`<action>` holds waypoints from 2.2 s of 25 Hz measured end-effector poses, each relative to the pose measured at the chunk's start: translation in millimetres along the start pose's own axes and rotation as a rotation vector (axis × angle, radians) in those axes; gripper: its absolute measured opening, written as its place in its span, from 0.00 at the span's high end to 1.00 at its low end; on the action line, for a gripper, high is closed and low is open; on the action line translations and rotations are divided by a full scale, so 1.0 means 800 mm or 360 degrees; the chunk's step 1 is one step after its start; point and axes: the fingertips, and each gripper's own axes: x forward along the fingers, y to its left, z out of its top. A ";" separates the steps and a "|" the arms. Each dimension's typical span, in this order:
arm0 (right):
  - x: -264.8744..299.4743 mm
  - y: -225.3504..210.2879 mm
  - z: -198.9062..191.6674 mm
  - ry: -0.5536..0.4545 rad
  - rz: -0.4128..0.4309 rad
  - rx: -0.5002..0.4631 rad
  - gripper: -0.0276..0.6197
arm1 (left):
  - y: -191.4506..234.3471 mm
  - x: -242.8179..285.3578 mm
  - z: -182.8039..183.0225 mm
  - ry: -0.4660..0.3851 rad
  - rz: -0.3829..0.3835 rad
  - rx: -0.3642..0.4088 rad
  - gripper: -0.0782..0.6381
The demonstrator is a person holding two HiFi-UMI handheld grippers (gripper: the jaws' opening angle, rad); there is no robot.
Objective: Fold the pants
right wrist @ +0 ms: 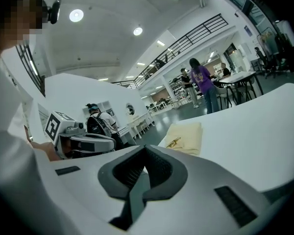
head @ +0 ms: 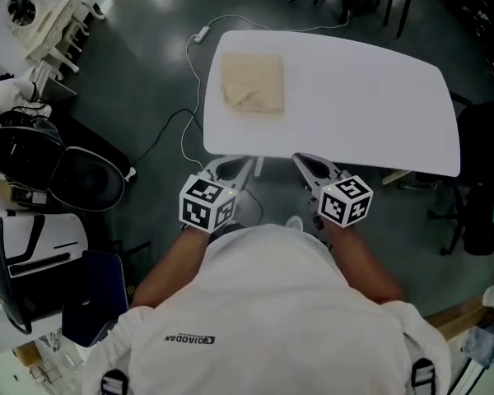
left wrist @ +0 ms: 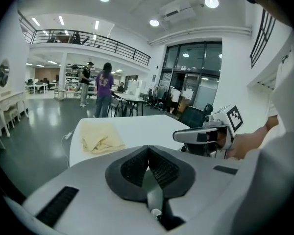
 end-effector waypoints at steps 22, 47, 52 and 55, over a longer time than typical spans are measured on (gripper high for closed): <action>0.136 0.140 -0.042 -0.0053 -0.0395 -0.0046 0.93 | 0.180 -0.113 -0.027 -0.0023 -0.0293 0.0080 0.85; 0.151 0.176 -0.069 -0.0013 -0.0493 -0.0093 0.93 | 0.195 -0.144 -0.047 -0.0023 -0.0351 0.0112 0.85; 0.151 0.176 -0.069 -0.0042 -0.0479 -0.0028 0.93 | 0.197 -0.148 -0.054 -0.0015 -0.0347 0.0103 0.85; 0.153 0.179 -0.069 -0.0042 -0.0477 -0.0037 0.93 | 0.199 -0.151 -0.051 -0.0028 -0.0342 0.0108 0.85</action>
